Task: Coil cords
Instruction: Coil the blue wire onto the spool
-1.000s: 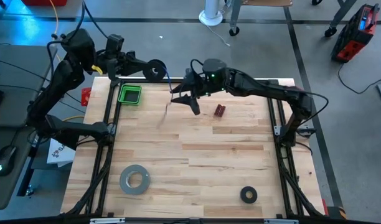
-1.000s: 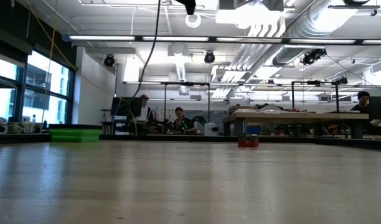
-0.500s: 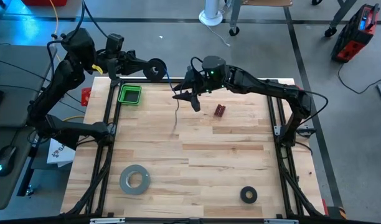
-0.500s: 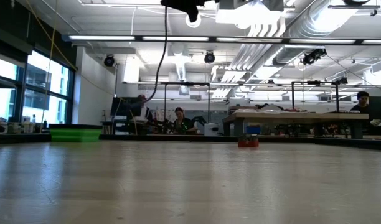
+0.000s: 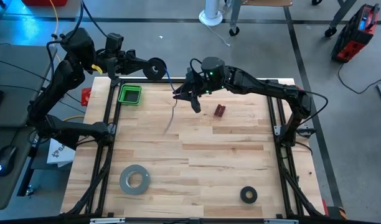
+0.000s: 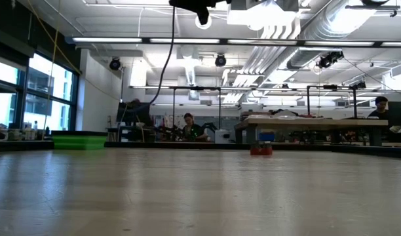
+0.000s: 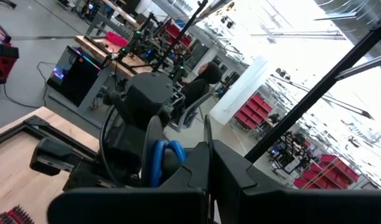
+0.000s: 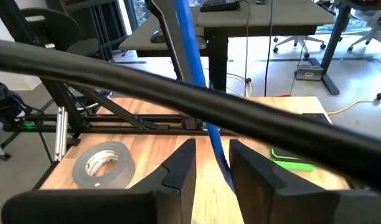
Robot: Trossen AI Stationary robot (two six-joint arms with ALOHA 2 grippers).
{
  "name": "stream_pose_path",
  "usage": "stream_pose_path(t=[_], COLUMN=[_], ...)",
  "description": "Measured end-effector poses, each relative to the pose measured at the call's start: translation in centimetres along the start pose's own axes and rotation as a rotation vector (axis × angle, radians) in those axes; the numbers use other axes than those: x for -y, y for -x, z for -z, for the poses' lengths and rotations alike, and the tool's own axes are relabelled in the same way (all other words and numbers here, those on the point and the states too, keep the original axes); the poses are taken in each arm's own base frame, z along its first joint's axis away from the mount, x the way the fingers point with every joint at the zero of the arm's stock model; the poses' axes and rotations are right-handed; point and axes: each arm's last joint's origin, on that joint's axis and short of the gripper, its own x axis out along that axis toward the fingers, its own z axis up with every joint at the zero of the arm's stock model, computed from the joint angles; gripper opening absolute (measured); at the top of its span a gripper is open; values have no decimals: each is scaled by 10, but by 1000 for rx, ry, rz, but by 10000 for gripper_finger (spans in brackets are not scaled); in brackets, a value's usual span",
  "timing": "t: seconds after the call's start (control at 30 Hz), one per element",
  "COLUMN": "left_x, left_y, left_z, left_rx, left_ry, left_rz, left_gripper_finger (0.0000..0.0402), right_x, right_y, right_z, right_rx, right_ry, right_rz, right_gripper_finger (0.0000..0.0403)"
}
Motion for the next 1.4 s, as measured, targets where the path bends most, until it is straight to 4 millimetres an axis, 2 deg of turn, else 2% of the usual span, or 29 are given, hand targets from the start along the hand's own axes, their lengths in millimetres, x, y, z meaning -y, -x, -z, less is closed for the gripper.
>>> stream_pose_path(t=[0.2, 0.37, 0.5, 0.7, 0.93, 1.13, 1.4], left_x=[0, 0, 0, -1, -11, -17, -15], left_y=[0, 0, 0, 0, -21, -44, -62], left_z=[0, 0, 0, -1, -6, -5, 8], left_rx=[0, 0, 0, 23, 29, -14, -153], left_ry=[0, 0, 0, 25, 135, 269, 393], left_rz=[0, 0, 0, -27, 31, 108, 175], left_gripper_finger=[0, 0, 0, 0, 0, 0, 0], right_x=[0, 0, 0, -8, -41, -47, -45], right_y=[0, 0, 0, -4, -21, -34, -36], right_z=[0, 1, 1, -4, -18, -19, -26], right_rx=[-3, -7, -14, 27, 190, 266, 378], right_ry=[37, 36, 37, 35, 83, 82, 57], right_rz=[7, 7, 10, 20, -19, 45, 64], right_gripper_finger=[84, 54, 11, 4, 2, 1, 1])
